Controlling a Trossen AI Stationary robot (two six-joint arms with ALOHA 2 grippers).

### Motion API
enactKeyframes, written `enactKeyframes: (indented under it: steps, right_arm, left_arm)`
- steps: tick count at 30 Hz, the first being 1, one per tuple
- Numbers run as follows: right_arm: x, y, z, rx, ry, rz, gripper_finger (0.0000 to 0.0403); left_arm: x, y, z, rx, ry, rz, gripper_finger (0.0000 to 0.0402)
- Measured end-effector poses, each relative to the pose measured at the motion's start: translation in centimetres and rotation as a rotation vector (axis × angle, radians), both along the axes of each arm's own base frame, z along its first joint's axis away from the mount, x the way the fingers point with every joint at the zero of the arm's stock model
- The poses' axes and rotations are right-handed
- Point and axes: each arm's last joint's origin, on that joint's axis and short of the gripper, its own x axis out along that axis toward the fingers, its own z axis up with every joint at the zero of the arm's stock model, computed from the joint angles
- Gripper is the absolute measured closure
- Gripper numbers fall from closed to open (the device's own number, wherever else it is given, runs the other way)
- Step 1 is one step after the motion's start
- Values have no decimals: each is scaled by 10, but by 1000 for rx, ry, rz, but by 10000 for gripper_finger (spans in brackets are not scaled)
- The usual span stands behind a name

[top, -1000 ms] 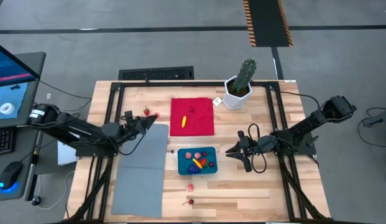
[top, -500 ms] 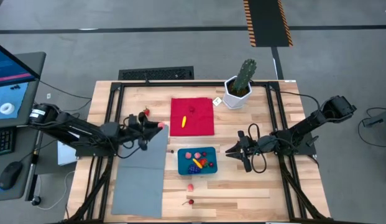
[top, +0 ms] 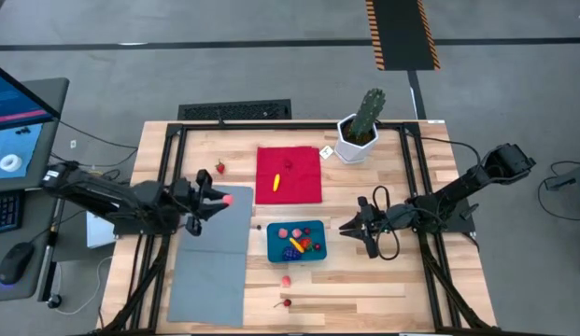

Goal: Pick and placing Produce into tupperware
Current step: Put the peach into the blue bin

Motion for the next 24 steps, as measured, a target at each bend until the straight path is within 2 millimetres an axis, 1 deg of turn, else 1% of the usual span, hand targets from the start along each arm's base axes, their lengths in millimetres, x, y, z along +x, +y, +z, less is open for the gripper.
enactKeyframes:
  steps: [4,7,11,15,20,24]
  right_arm:
    - [0,0,0,0,-1,-2,310]
    - [0,0,0,0,-1,-2,310]
    - [0,-1,0,-4,-3,-16,310]
    - [0,-2,0,-58,-13,-40,310]
    - [1,-5,0,-95,-12,-57,310]
    - [2,-8,0,-102,-12,-73,310]
  left_arm:
    - [-6,0,-6,113,77,66,288]
    - [-8,-1,-7,134,87,93,288]
    - [-9,-1,-4,69,55,95,288]
    - [-5,1,-11,-18,122,167,288]
    - [1,-1,-12,-91,125,130,287]
    - [9,-4,-13,-94,109,112,287]
